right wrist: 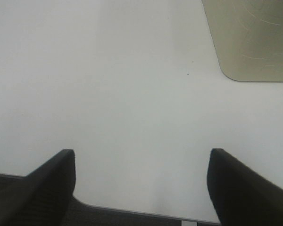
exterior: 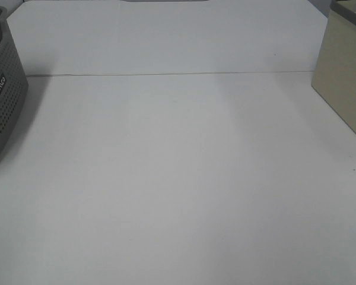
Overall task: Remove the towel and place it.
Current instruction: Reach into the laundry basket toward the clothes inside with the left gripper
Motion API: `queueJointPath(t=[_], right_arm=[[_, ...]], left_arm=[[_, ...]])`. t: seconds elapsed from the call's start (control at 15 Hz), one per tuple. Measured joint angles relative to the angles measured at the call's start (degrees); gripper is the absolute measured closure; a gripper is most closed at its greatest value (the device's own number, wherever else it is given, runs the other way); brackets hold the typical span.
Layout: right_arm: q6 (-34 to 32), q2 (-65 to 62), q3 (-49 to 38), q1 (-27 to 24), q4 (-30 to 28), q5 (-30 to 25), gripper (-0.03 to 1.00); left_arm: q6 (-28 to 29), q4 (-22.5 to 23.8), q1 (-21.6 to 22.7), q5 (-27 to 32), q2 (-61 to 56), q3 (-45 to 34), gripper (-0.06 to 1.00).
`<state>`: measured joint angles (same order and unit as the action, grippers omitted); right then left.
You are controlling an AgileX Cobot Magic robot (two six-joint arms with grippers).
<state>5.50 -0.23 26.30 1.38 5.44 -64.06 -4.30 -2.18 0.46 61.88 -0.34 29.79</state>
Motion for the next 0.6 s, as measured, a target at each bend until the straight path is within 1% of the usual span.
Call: queueJointPath(t=[0.6], right_arm=[[0.0, 0.0, 0.0, 0.0, 0.0, 0.0, 0.21]], left_arm=[[0.0, 0.0, 0.0, 0.0, 0.0, 0.0, 0.22]])
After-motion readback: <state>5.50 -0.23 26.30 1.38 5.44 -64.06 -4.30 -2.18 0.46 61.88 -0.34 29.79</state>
